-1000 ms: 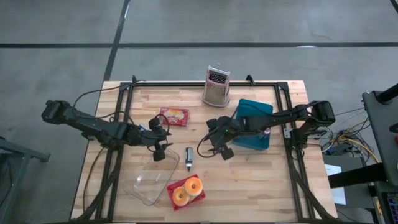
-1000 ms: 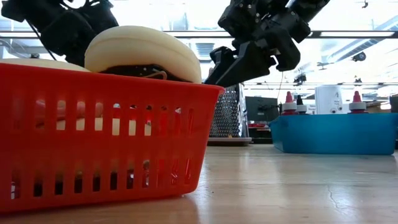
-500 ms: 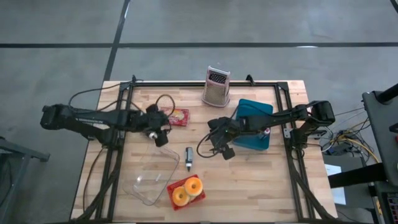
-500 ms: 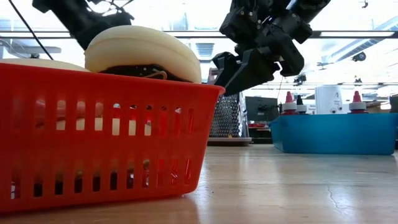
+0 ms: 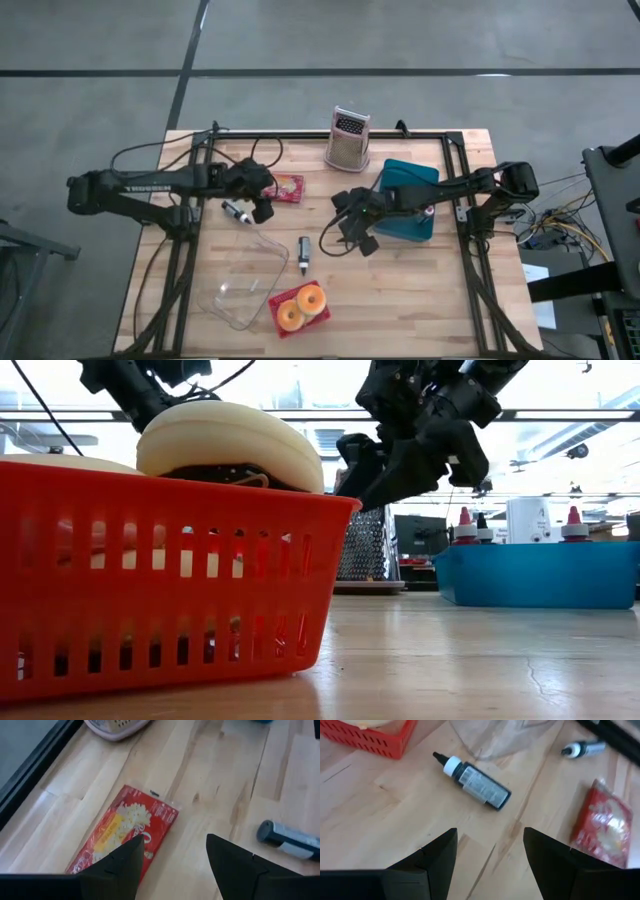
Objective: Pick & Place Food Item
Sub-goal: Put the right black food coloring bottle into the blue bin
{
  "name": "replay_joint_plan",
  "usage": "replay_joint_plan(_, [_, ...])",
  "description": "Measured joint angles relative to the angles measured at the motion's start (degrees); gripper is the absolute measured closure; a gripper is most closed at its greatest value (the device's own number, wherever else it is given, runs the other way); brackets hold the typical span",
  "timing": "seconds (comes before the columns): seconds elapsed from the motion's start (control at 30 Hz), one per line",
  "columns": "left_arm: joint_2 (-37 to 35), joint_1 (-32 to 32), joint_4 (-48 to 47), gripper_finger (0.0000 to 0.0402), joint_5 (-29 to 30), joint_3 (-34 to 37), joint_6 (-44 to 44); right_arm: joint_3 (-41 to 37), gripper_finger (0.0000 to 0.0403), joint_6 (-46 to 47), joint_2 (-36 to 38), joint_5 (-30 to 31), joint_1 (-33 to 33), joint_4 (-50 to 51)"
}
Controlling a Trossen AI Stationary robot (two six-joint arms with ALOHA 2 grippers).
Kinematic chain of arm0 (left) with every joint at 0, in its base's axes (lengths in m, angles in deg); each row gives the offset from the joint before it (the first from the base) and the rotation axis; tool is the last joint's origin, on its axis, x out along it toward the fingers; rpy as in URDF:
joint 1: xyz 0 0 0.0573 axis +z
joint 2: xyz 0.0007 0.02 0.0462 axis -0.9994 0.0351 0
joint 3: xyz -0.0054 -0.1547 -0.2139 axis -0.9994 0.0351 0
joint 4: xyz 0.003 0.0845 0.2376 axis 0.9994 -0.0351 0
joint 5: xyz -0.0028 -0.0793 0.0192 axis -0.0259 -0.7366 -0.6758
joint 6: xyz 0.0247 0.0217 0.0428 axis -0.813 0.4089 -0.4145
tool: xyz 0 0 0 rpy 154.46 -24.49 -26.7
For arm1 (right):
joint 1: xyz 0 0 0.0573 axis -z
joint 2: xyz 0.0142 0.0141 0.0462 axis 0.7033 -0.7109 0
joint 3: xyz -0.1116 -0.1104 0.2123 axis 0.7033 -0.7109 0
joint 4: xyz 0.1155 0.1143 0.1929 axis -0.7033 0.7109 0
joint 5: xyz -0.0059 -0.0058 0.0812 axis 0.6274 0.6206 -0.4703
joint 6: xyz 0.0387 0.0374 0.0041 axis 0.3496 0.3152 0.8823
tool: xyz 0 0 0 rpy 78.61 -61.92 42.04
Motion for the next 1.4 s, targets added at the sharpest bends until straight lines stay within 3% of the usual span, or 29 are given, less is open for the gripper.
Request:
replay_joint_plan(0.27, [0.0, 0.4, 3.6, 0.0184, 3.9, 0.1, -1.9, 6.1, 0.0179, -3.5, -5.6, -3.7, 0.0, 0.4])
replay_joint_plan(0.53, [0.0, 0.7, 4.0, 0.0184, 5.6, 0.2, -2.1, 19.4, 0.0179, -9.7, -17.2, -5.0, 0.1, 12.5])
replay_joint_plan(0.8, [0.0, 1.1, 4.0, 0.0184, 8.8, 0.2, -1.5, 29.2, 0.0179, -14.1, -23.5, -7.7, 0.1, 18.6])
replay_joint_plan(1.0, [0.0, 1.6, 5.8, 0.0184, 15.4, 0.3, -1.1, 32.2, 0.0179, -18.0, -26.6, -7.5, 0.2, 21.5])
replay_joint_plan(1.4, [0.0, 3.4, 7.5, 0.0184, 15.7, -0.2, -2.6, 33.2, 0.0179, -22.6, -27.3, -1.5, 0.2, 20.3])
